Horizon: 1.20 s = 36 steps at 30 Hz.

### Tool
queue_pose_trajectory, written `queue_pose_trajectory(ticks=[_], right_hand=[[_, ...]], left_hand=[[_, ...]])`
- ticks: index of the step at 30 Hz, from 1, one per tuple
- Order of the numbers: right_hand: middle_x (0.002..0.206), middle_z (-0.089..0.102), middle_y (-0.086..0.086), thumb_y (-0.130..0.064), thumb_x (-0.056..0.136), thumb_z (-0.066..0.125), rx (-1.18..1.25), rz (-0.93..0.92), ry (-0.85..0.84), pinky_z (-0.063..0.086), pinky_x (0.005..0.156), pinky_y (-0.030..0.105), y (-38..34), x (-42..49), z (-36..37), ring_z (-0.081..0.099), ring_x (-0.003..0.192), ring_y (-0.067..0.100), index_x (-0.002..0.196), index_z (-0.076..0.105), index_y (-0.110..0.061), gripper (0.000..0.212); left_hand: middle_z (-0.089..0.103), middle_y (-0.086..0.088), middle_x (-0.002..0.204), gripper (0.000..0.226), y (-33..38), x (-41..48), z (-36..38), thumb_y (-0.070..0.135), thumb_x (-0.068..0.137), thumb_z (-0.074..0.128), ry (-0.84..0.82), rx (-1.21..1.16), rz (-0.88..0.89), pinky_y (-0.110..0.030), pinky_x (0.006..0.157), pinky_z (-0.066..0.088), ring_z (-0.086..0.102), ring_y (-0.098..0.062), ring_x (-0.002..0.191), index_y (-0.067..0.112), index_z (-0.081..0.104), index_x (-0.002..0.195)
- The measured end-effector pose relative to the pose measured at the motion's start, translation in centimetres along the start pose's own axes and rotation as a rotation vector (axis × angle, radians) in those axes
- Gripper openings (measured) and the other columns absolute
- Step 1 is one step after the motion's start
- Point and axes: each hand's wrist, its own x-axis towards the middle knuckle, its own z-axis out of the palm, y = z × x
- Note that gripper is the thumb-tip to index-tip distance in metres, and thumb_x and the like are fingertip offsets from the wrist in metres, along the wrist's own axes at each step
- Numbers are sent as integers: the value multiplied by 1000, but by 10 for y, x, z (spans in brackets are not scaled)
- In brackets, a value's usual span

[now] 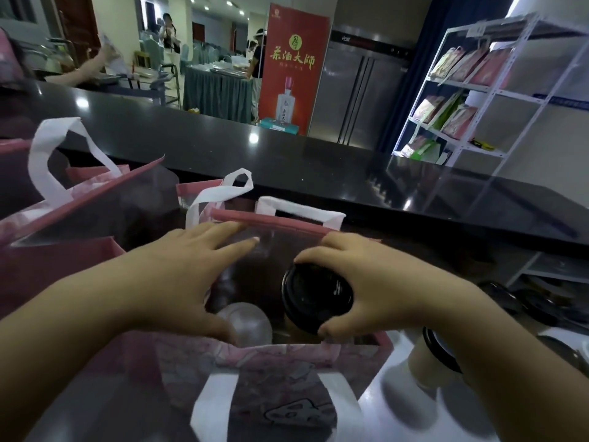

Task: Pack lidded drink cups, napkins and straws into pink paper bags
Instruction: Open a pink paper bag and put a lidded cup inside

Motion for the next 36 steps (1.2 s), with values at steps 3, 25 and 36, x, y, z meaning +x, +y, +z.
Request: queue_pose_trajectory(ticks=[3, 25, 36], right_hand=[[114, 40, -9, -51, 66, 70, -152, -57, -61, 44, 72, 25, -7, 14, 4, 40, 102, 14, 132, 30, -40, 78], [107, 51, 8, -34, 73, 72, -280, -130, -307, 41, 56, 33, -9, 46, 47, 52, 79, 25, 134, 29, -18, 76], [100, 57, 5, -37, 80, 66, -325, -205, -274, 49, 64, 35, -4, 46, 62, 52, 78, 22, 132, 30, -20, 65]], left_hand=[[-36, 30, 137, 118, 2, -3, 4, 90, 39, 42, -33, -44, 22, -32, 115, 11, -8, -9, 140, 57, -32, 125], [-49, 11, 132, 125, 14, 1, 5, 86, 37, 47, -137, 3, -40, -43, 111, -10, -38, -9, 125, 54, -42, 119], [-49, 12, 131, 126, 13, 1, 9, 88, 39, 48, -110, -1, -48, -46, 112, -11, -32, -16, 134, 52, -41, 121]])
